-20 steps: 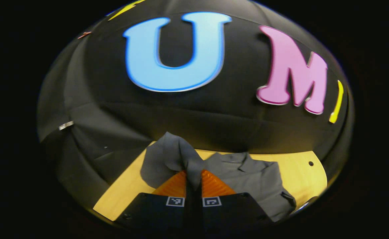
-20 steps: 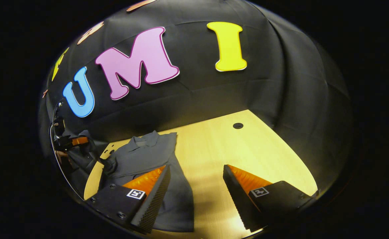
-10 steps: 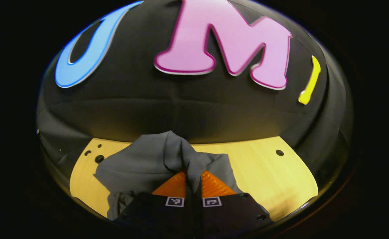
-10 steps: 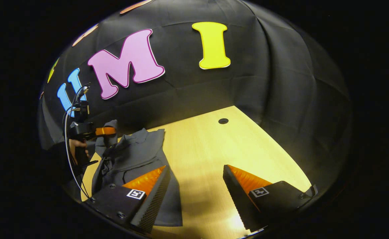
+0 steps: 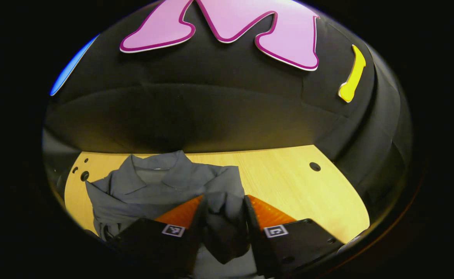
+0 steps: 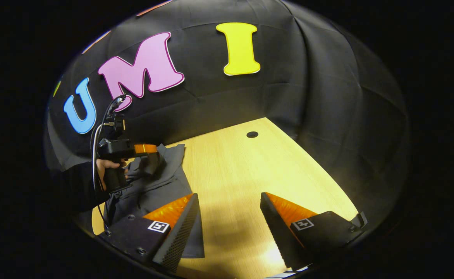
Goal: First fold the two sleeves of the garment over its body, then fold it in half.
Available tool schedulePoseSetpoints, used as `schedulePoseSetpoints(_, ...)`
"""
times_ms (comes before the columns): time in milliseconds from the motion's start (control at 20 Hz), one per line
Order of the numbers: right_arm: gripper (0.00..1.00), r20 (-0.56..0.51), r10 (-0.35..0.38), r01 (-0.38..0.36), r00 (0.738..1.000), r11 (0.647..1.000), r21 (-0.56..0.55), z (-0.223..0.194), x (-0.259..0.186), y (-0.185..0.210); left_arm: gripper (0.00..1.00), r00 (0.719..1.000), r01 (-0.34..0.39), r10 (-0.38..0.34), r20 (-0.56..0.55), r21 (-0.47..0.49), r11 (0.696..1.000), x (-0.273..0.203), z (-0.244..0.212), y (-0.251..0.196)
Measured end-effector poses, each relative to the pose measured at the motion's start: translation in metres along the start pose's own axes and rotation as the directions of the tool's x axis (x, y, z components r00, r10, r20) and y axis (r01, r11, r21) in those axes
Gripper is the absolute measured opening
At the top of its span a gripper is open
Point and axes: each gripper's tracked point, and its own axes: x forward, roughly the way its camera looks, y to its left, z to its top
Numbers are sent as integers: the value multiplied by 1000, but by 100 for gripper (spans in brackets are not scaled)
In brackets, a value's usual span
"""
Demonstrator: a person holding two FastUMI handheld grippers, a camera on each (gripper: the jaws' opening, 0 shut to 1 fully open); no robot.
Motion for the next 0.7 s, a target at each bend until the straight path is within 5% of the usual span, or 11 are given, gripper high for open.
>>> schedulePoseSetpoints(150,99,-6,28,-28,1000,1000,1,-1,4,9,97,999,-34,34,32,2,999,-25,1,18)
schedulePoseSetpoints(700,99,-182,180,-191,967,980,-48,-60,36,85,98,977,-213,212,-18,-78,974,-182,-90,150)
